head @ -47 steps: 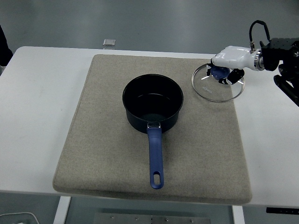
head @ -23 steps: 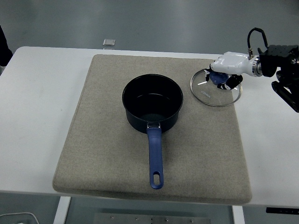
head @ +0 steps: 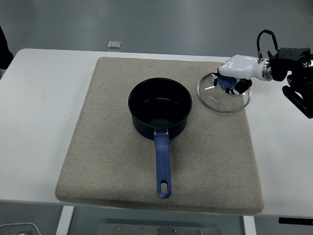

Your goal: Lift the pot lid and place it to the right of the pot.

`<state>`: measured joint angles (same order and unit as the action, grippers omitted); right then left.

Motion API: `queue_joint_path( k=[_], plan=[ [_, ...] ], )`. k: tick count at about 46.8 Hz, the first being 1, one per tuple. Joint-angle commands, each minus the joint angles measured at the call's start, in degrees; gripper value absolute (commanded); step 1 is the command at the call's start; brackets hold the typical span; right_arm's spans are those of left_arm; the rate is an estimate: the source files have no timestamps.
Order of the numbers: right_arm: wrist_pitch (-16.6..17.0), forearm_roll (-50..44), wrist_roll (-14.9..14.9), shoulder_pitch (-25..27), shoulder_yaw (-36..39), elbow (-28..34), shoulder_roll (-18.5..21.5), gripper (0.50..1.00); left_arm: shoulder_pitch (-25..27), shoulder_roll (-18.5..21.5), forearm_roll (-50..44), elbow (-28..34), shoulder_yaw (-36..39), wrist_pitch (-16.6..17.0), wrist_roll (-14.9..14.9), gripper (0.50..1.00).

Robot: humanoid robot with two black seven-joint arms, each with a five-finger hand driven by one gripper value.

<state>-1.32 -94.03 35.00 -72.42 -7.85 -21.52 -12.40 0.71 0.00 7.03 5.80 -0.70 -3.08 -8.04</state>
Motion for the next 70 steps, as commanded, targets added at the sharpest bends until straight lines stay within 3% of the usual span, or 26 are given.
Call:
queue_joint_path(
  k=[1, 19, 20, 23, 29, 42, 48, 70],
  plan=[
    [0.1, 0.9, 0.0, -0.1, -0.1, -0.1, 0.0, 0.500, 0.0, 0.0, 0.0, 0.0, 0.0, 0.0, 0.0, 1.000],
    [0.5, 2.5, 0.0, 0.2, -0.1, -0.5, 0.0, 0.511, 0.0, 0.0, 0.0, 0.0, 0.0, 0.0, 0.0, 1.000],
    [0.5, 3.1, 0.0, 0.2, -0.2, -0.5, 0.0, 0.579, 0.0, 0.0, 0.1, 0.0, 0.0, 0.0, 0.0, 1.000],
    [0.9, 4.0, 0.0, 0.2, -0.2, -0.6, 0.0, 0.711, 0.0, 0.0, 0.0, 0.0, 0.0, 0.0, 0.0, 1.000],
    [1.4, 4.5, 0.0, 0.2, -0.2, -0.6, 0.0, 0.797, 0.0, 0.0, 0.0, 0.0, 0.0, 0.0, 0.0, 1.000],
    [1.4, 4.5, 0.0, 0.0, -0.2, -0.6, -0.1, 0.819, 0.0, 0.0, 0.0, 0.0, 0.0, 0.0, -0.1, 1.000],
    [1.4, 4.5, 0.0, -0.3, -0.2, -0.6, -0.2, 0.893, 0.0, 0.0, 0.0, 0.0, 0.0, 0.0, 0.0, 1.000],
    [1.8, 4.4, 0.0, -2.7, -0.2, -0.7, -1.0, 0.893, 0.0, 0.0, 0.0, 0.0, 0.0, 0.0, -0.1, 1.000]
  ],
)
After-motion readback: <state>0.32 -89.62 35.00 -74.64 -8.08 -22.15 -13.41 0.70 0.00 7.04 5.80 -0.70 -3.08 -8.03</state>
